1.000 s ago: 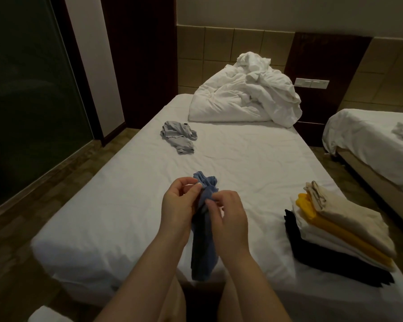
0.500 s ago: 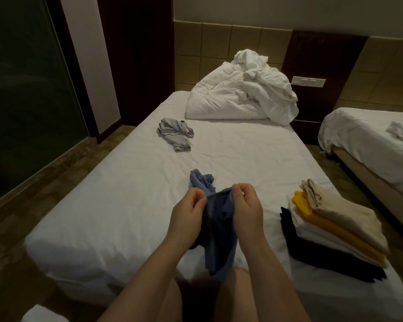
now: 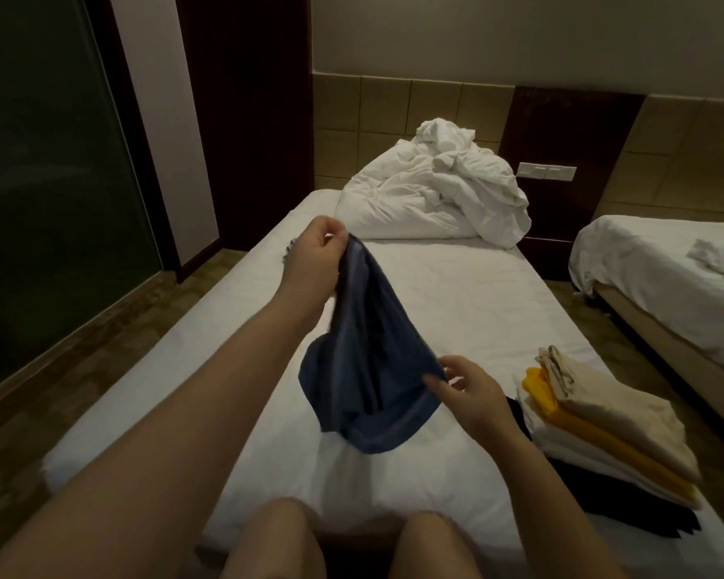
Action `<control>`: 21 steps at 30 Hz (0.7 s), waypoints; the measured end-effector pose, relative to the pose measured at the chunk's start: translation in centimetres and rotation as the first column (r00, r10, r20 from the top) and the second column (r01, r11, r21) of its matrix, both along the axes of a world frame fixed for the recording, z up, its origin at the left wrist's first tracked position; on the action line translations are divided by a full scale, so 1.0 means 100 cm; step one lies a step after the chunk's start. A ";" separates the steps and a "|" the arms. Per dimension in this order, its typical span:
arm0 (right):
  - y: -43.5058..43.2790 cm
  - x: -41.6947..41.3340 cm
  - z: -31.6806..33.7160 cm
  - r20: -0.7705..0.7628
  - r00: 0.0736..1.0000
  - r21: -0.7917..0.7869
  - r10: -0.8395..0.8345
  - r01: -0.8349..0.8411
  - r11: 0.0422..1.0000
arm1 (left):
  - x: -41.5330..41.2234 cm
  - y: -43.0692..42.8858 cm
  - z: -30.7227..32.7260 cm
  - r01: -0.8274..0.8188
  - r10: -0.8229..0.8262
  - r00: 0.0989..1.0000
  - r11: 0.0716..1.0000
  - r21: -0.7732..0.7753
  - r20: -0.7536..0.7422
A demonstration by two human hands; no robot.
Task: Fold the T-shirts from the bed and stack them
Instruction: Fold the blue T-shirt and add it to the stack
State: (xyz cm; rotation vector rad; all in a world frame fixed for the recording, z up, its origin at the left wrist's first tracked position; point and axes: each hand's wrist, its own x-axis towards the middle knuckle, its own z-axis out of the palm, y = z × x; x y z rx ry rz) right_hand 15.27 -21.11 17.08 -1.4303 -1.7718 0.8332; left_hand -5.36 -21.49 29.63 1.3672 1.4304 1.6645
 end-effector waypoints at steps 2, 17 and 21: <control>-0.007 -0.005 0.008 -0.255 0.967 -0.056 0.022 -0.037 0.998 | 0.006 0.000 0.013 0.087 -0.087 0.993 0.996 0.009 0.078; -0.011 -0.025 -0.030 -0.179 0.974 0.023 -0.138 0.144 0.989 | 0.013 0.005 0.005 -0.029 0.014 0.987 0.996 0.088 0.161; -0.002 -0.007 -0.011 -0.228 0.936 0.113 -0.267 0.298 0.948 | -0.014 0.014 -0.004 -0.181 0.170 0.972 0.982 0.050 0.162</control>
